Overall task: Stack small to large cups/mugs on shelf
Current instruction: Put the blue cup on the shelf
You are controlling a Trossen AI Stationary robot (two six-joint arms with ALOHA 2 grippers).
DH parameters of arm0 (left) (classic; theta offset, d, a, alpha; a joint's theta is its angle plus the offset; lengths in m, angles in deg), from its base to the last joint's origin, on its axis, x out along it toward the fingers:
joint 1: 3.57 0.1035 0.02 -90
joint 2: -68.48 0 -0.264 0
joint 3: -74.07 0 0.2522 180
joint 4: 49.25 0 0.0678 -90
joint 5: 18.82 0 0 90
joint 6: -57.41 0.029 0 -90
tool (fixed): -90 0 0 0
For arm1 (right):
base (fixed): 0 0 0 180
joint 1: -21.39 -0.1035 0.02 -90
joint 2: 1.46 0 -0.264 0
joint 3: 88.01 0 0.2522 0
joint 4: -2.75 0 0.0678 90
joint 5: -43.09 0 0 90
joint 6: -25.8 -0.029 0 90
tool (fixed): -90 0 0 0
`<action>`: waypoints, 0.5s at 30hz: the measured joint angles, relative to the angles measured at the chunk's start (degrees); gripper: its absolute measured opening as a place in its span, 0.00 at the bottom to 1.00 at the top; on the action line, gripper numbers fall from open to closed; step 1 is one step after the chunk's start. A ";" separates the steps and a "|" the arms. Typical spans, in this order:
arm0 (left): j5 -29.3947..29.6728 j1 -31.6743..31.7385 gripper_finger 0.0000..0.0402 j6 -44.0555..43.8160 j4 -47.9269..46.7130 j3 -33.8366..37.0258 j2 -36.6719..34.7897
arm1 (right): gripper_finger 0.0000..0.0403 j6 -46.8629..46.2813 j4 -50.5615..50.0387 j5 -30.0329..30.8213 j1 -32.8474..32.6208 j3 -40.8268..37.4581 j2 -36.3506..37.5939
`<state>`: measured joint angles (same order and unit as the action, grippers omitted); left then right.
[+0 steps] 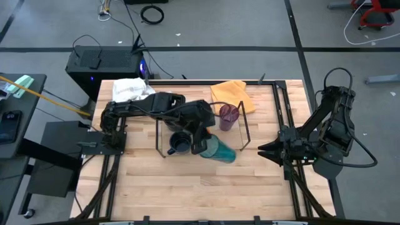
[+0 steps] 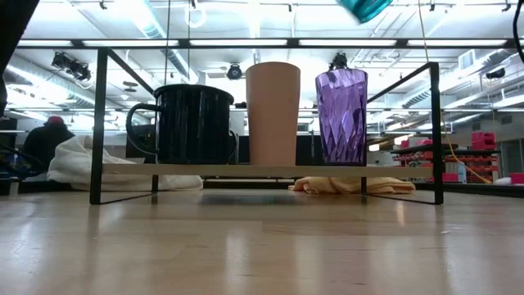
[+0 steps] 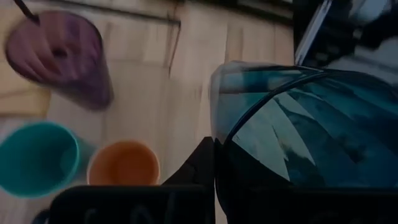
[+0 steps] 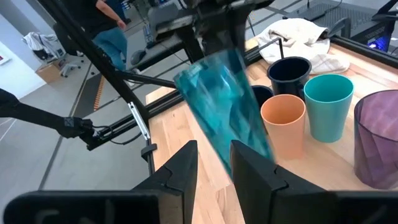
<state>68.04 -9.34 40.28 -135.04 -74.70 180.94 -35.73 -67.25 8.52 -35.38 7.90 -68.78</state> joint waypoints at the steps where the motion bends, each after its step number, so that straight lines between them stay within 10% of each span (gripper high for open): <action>1: 0.04 0.06 0.03 0.00 0.71 -0.02 -0.10 | 0.26 -0.01 0.02 -0.01 0.15 0.00 -0.06; 15: -0.02 -0.01 0.03 1.37 0.15 0.09 -0.12 | 0.26 0.11 -0.36 -7.88 5.61 0.00 -2.82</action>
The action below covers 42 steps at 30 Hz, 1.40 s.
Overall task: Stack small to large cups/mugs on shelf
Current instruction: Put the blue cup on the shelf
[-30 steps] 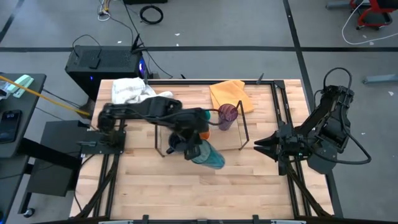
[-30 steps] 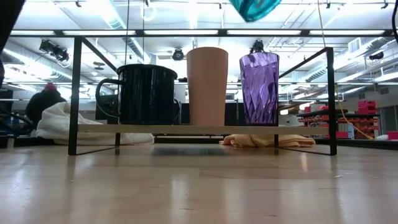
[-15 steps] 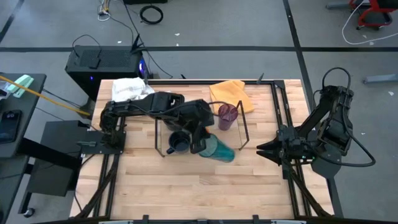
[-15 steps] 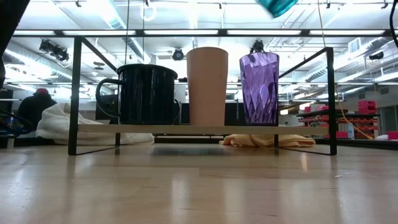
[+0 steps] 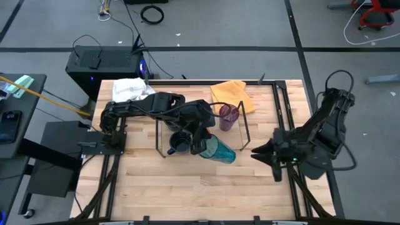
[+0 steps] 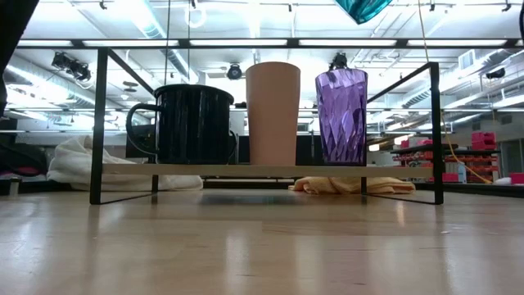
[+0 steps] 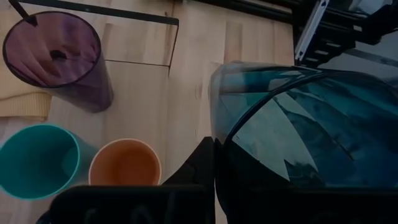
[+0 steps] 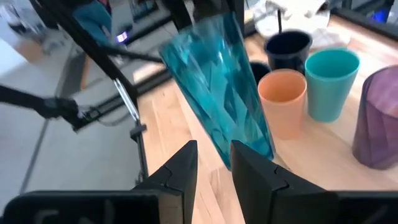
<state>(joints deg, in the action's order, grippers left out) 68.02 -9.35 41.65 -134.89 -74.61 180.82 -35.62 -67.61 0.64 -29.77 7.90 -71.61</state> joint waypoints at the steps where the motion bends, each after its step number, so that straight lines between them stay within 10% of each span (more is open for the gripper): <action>1: 0.00 0.00 0.03 0.19 -0.04 0.00 0.00 | 0.26 0.44 -0.04 -1.56 0.92 0.00 -0.47; 20: 0.06 0.11 0.03 0.55 -1.68 0.02 0.00 | 0.77 1.51 0.63 -16.42 13.08 0.00 -4.45; 42: -1.22 0.11 0.03 3.56 -3.27 0.02 0.28 | 0.89 5.97 5.86 -31.83 23.36 0.00 -10.88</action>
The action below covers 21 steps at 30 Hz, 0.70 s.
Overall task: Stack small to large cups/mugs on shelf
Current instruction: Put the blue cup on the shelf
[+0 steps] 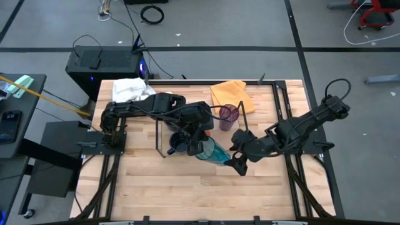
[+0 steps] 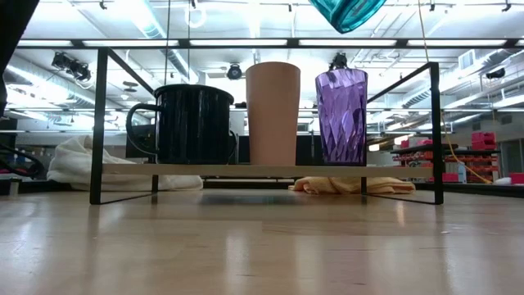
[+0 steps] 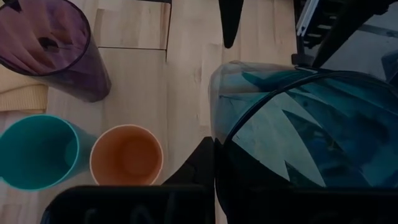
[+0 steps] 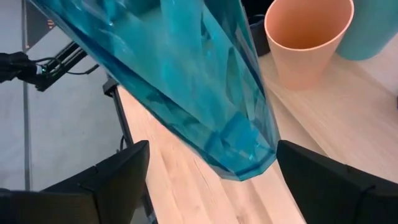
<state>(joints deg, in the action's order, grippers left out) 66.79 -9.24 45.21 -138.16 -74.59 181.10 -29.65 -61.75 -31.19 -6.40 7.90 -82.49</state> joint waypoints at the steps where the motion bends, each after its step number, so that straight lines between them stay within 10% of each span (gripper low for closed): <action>1: -0.02 0.00 0.03 0.05 -0.03 0.00 0.00 | 0.89 0.23 0.11 0.05 0.19 0.00 0.08; 21: -0.41 0.33 0.03 0.67 0.11 0.06 0.00 | 0.93 6.55 7.29 -3.64 5.49 0.00 -1.65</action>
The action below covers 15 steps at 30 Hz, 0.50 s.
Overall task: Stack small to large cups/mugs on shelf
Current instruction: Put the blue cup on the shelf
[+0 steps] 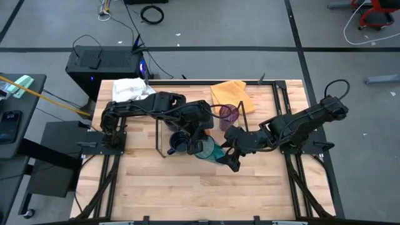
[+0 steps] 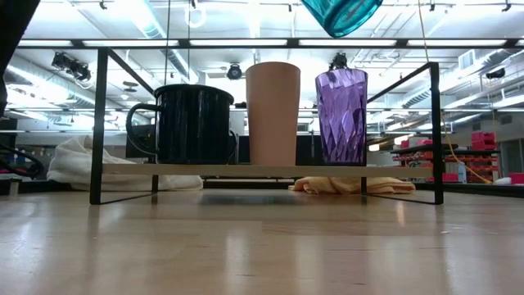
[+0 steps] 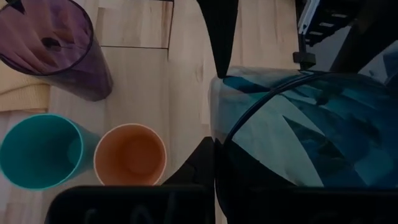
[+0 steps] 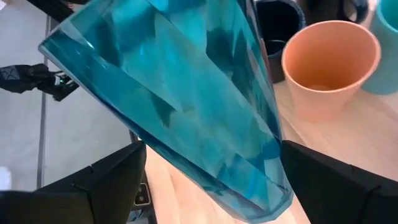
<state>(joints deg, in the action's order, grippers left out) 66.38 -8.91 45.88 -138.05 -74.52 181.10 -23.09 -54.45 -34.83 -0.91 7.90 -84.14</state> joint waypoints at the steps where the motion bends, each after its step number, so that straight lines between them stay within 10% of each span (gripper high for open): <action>1: -0.21 0.05 0.03 0.01 -0.01 0.00 0.00 | 0.93 0.08 0.38 -0.04 0.00 0.00 -0.14; 15: -0.17 0.13 0.03 0.24 -0.32 0.05 0.09 | 0.93 0.66 1.36 -0.18 0.04 0.02 -1.61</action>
<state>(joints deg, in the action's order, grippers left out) 66.21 -8.78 46.12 -138.36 -74.48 181.19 -22.43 -53.09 -35.02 -0.87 7.93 -85.75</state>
